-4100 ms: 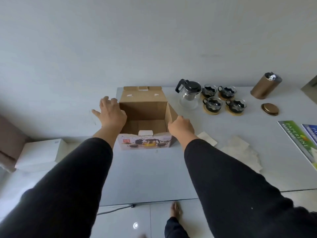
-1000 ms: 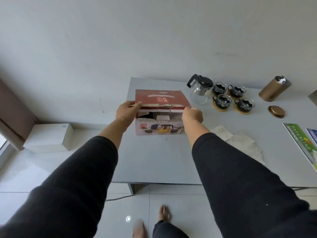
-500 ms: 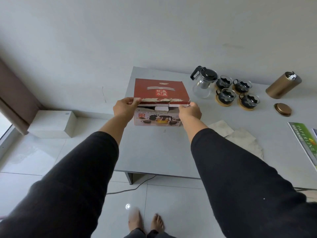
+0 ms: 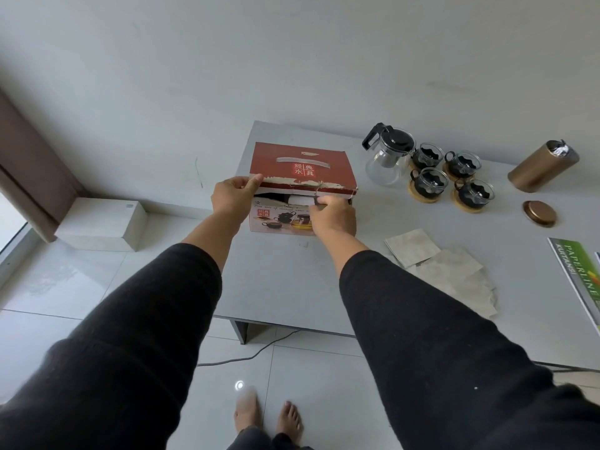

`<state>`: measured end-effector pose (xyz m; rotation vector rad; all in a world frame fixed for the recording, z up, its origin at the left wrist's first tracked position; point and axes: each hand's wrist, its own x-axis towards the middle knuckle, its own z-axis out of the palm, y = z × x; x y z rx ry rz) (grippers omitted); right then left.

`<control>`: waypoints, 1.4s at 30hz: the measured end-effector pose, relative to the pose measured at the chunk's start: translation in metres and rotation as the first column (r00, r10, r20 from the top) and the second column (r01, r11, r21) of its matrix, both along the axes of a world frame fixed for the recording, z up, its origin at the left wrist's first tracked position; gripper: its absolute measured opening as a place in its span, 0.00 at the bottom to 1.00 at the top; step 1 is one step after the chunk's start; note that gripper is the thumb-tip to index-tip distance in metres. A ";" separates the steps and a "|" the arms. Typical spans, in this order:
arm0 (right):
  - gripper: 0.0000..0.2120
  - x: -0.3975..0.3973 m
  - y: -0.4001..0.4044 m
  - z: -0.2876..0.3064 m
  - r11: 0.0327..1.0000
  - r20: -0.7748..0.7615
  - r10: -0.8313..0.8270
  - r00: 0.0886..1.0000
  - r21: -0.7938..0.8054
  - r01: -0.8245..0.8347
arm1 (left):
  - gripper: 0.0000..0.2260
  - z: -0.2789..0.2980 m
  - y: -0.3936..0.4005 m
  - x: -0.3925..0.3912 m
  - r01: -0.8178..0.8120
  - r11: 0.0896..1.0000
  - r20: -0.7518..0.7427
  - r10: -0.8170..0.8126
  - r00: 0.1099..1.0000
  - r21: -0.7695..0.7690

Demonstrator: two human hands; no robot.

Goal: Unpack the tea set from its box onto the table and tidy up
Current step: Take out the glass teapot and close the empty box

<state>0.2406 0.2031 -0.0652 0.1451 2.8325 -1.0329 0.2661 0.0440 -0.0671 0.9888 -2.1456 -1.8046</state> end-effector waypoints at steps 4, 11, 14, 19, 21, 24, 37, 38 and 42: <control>0.15 -0.003 -0.006 -0.005 0.998 0.075 0.041 0.996 -0.052 -0.037 | 0.17 0.002 0.001 0.000 -0.015 1.000 0.005 0.015 1.000 -0.016; 0.11 -0.002 0.005 -0.006 0.997 0.026 0.065 0.998 -0.032 -0.065 | 0.16 -0.005 0.009 0.002 -0.068 0.998 0.048 0.068 0.997 -0.005; 0.11 -0.003 0.006 -0.005 0.997 0.002 0.077 0.997 -0.011 -0.077 | 0.15 -0.004 0.012 0.002 -0.090 0.996 0.070 0.092 0.993 -0.026; 0.11 0.000 0.007 -0.006 0.995 -0.017 0.097 0.995 0.006 -0.097 | 0.14 -0.004 0.015 0.002 -0.083 0.995 0.114 0.089 0.989 -0.058; 0.11 0.000 0.008 -0.005 0.995 -0.013 0.101 0.995 0.008 -0.101 | 0.14 -0.004 0.015 0.002 -0.076 0.995 0.127 0.083 0.988 -0.060; 0.11 0.000 0.010 -0.004 0.995 0.006 0.097 0.995 -0.007 -0.097 | 0.14 -0.005 0.016 0.001 -0.080 0.994 0.132 0.089 0.987 -0.074; 0.17 0.000 0.009 -0.016 0.988 -0.268 0.000 0.964 0.147 0.041 | 0.15 -0.018 0.011 -0.003 0.110 0.758 0.017 -0.130 0.991 -0.642; 0.17 -0.001 0.010 -0.017 0.984 -0.284 0.018 0.959 0.176 0.034 | 0.15 -0.020 0.011 -0.004 0.173 0.689 0.027 -0.217 0.976 -0.703; 0.15 -0.008 0.011 -0.019 0.969 -0.317 0.078 0.945 0.247 0.003 | 0.17 -0.032 0.015 -0.005 0.351 0.435 0.158 -0.419 0.894 -0.829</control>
